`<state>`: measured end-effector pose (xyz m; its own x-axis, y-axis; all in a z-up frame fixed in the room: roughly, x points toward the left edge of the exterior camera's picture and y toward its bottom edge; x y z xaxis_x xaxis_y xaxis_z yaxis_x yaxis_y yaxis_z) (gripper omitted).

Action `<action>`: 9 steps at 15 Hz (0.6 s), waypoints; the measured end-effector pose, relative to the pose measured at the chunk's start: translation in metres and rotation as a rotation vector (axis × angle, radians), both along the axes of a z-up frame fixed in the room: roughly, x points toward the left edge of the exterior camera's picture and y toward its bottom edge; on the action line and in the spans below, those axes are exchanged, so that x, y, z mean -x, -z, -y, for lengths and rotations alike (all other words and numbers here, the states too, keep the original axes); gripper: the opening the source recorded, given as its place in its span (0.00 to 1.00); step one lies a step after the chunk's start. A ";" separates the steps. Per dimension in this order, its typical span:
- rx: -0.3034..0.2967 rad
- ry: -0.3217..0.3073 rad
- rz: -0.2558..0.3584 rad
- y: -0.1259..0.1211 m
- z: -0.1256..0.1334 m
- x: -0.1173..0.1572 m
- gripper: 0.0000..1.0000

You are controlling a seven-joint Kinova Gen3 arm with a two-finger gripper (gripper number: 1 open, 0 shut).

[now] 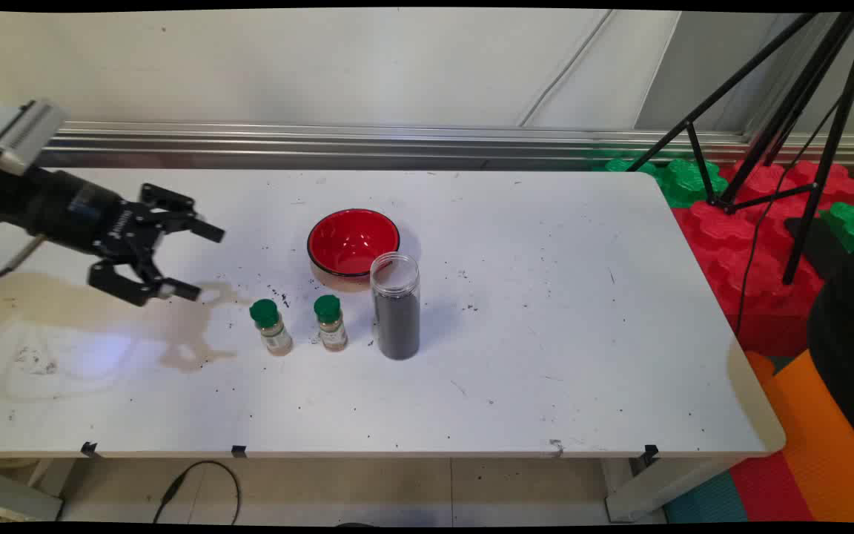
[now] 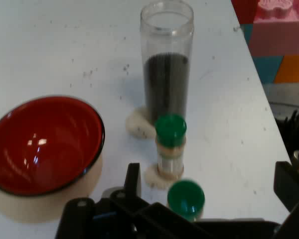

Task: Pick up the black seasoning powder from the table

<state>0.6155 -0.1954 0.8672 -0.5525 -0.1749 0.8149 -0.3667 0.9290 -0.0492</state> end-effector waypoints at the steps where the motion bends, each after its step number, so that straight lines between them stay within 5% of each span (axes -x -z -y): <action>1: 0.005 0.002 -0.006 0.002 0.003 0.007 1.00; 9: 0.023 0.006 -0.064 0.020 0.029 0.061 1.00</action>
